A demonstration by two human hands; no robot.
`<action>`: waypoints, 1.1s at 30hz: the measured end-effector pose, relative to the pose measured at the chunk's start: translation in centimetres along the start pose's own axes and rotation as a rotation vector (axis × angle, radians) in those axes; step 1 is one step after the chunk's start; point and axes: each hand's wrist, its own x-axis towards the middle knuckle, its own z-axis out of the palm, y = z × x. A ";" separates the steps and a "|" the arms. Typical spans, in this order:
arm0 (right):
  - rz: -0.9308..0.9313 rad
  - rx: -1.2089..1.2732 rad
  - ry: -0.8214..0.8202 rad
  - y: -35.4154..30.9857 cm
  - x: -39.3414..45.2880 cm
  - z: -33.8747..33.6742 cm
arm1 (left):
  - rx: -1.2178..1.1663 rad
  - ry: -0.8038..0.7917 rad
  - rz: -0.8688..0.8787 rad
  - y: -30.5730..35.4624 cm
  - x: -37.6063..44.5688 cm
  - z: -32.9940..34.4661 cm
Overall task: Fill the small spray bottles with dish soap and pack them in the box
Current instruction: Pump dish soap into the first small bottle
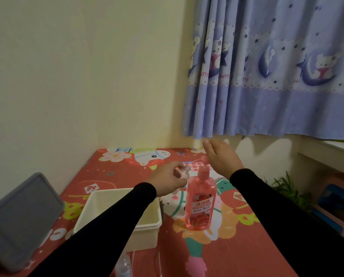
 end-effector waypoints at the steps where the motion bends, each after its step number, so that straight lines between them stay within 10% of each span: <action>1: 0.019 0.004 -0.024 0.0 0.5 0.2 | 0.031 0.011 0.012 0.0 0.4 0.1; 13: 0.312 0.072 -0.471 0.2 4.1 1.6 | 0.156 0.029 0.111 -0.4 3.0 0.1; 33: 0.240 -0.066 -0.585 1.1 4.0 4.0 | 0.219 0.036 0.171 0.0 3.6 2.0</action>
